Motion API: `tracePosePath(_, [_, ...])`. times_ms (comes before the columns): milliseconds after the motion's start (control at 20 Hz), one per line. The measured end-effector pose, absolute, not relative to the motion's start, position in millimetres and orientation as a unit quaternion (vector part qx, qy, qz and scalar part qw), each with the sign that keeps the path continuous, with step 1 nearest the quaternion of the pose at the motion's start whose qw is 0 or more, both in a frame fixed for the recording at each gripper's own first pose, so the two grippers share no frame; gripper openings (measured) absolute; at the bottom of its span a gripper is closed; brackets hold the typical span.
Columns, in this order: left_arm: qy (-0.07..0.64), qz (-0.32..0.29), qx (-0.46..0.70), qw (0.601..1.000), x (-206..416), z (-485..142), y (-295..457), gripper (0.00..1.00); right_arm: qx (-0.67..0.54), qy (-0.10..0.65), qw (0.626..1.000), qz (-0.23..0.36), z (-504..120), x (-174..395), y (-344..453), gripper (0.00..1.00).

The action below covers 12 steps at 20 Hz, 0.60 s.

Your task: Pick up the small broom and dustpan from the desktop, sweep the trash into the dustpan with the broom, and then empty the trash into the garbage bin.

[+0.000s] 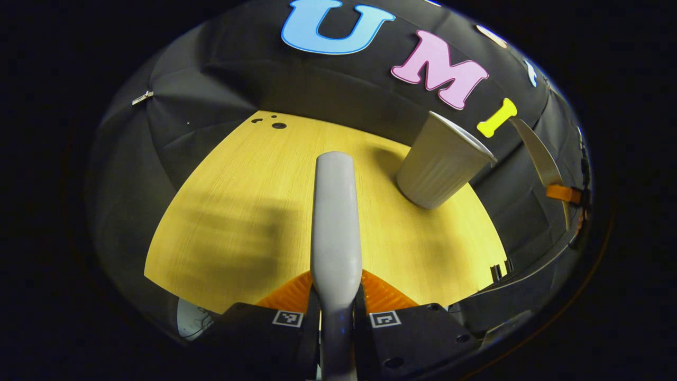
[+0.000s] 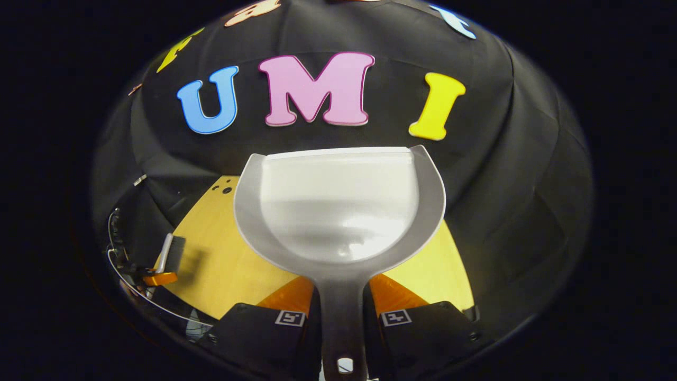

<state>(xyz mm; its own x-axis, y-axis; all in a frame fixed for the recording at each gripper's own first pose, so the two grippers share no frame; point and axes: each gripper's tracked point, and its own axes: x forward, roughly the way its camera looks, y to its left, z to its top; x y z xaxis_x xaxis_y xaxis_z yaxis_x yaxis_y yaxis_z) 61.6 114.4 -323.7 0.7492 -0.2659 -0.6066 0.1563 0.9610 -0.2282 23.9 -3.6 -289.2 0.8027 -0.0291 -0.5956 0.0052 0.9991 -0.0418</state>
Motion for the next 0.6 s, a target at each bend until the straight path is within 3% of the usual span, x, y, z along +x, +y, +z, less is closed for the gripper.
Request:
tracePosePath(250, [0.365, -0.111, -0.05, 0.923, 59.6, -357.4, 122.3, 0.34, 0.006, 0.403, 0.915, 0.01, -389.7, -42.3, 34.6, 0.37])
tracePosePath(550, [0.391, -0.092, 0.007, 0.916, 84.1, -378.3, 117.4, 0.31, 0.006, 0.472, 0.88, 0.055, -482.2, -48.3, 89.6, 0.37])
tracePosePath(600, [0.394, -0.088, 0.02, 0.915, 89.9, -379.7, 117.4, 0.35, 0.0, 0.474, 0.878, 0.063, -490.9, -43.2, 95.2, 0.37])
